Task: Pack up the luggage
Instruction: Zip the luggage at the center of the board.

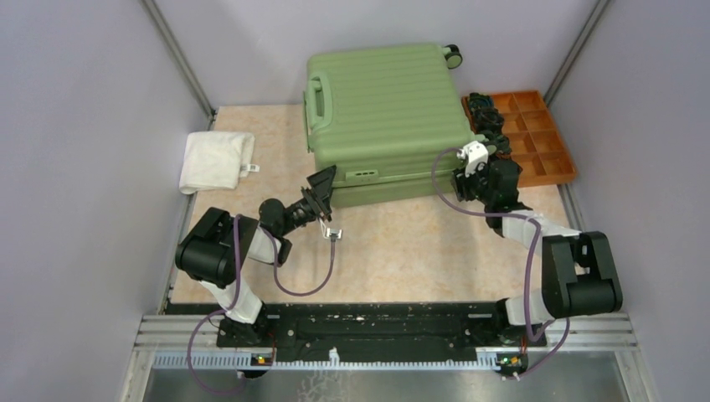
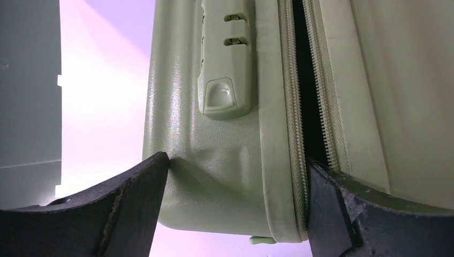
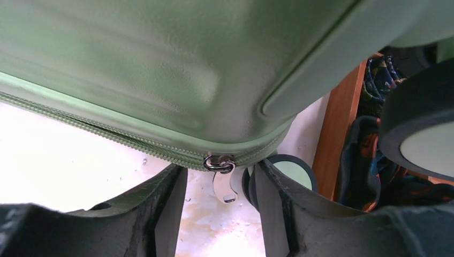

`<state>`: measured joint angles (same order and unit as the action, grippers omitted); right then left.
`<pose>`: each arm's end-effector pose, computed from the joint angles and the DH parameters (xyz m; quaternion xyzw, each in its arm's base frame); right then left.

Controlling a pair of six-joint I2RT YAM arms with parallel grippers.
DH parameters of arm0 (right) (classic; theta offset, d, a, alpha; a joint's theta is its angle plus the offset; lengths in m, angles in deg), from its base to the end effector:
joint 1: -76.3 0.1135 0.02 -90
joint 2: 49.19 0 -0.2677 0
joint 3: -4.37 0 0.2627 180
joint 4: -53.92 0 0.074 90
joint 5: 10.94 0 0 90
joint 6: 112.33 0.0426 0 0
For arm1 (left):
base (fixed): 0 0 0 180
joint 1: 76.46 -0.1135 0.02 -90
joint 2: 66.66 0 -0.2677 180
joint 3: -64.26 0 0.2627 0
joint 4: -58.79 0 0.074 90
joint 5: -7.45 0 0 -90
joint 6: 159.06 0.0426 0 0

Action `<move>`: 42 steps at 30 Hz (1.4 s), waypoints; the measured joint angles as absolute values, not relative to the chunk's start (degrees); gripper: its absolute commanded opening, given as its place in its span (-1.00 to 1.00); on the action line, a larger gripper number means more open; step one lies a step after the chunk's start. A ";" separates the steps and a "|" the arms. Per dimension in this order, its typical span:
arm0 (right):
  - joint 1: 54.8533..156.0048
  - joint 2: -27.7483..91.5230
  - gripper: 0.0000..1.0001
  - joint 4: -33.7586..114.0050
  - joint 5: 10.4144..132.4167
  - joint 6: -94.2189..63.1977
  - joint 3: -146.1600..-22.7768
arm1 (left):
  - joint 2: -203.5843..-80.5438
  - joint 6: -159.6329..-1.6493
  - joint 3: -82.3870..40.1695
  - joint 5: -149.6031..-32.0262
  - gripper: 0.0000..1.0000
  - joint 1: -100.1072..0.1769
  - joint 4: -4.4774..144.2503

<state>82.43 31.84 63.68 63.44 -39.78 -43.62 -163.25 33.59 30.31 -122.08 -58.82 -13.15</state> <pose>0.3012 0.0439 0.1892 -0.2422 0.7948 0.0592 0.5533 0.2557 -0.1098 0.1634 0.6567 0.0798 0.3232 0.6767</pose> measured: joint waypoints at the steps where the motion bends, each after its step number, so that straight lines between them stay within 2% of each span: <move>1: 82.45 32.08 -0.04 63.74 63.81 -39.80 -43.77 | -163.25 33.57 30.24 -122.10 0.82 -58.84 -13.11; 6: 82.87 34.18 -0.10 64.44 64.62 -40.81 -44.21 | -163.25 33.35 29.56 -121.93 0.82 -58.79 -12.78; 9: 82.91 34.57 -0.22 64.51 64.93 -41.75 -44.60 | -163.25 33.22 29.19 -121.71 0.82 -58.79 -12.37; 16: 83.22 34.49 -1.00 63.26 66.30 -44.02 -44.65 | -163.25 33.20 29.00 -121.47 0.82 -58.77 -11.93; 33: 84.95 32.52 -1.00 58.13 69.52 -43.95 -46.44 | -163.25 33.09 28.91 -120.60 0.81 -58.25 -11.93; 42: 90.50 29.92 -1.00 56.44 78.98 -41.59 -45.65 | -163.25 33.04 28.91 -119.28 0.77 -57.81 -12.06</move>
<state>90.50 29.92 56.44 78.98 -41.59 -45.65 -163.25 33.04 28.91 -119.28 -57.81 -12.06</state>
